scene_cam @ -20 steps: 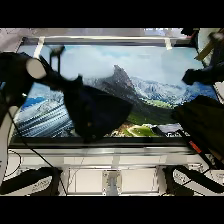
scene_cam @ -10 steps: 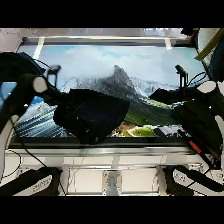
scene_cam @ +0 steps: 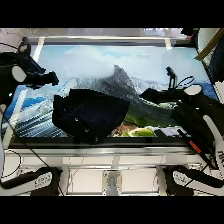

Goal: Fold the clothes and pants, and hang the long-sleeved shirts on hangers.

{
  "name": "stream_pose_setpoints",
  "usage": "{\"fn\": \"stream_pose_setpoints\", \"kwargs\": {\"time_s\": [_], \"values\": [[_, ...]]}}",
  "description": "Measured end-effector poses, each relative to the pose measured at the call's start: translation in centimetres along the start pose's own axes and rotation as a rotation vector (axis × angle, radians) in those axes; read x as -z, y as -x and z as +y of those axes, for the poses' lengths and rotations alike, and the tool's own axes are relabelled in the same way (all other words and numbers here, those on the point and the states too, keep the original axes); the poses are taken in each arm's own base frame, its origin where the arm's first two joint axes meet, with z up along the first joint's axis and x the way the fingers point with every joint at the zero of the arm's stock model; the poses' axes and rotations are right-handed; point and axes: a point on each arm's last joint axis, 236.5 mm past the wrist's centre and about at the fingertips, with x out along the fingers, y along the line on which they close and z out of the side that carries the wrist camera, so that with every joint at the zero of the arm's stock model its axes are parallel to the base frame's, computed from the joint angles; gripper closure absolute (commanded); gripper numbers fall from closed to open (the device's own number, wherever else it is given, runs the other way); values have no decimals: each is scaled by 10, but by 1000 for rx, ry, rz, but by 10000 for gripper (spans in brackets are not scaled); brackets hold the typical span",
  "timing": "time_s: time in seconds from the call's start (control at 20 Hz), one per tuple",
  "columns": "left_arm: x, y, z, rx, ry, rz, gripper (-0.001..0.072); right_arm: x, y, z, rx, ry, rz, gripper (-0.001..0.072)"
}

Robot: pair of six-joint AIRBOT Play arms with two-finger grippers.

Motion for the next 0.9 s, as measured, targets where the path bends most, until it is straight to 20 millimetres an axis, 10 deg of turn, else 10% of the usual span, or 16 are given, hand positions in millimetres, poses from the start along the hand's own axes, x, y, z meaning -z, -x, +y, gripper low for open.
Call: {"fn": "stream_pose_setpoints", "kwargs": {"time_s": [0.3,0.65,0.85,0.9], "values": [[2,-86,-10,100,-39,158,-6,5,-55,-27,26,-116,17,187],[24,-142,-30,198,-59,344,5,9,-81,-47,36,-199,15,187],[32,-151,-51,273,-51,375,197,8,-84,-50,40,-198,10,187],[32,-151,-56,296,-47,375,402,8,-84,-50,40,-198,11,187]]}}
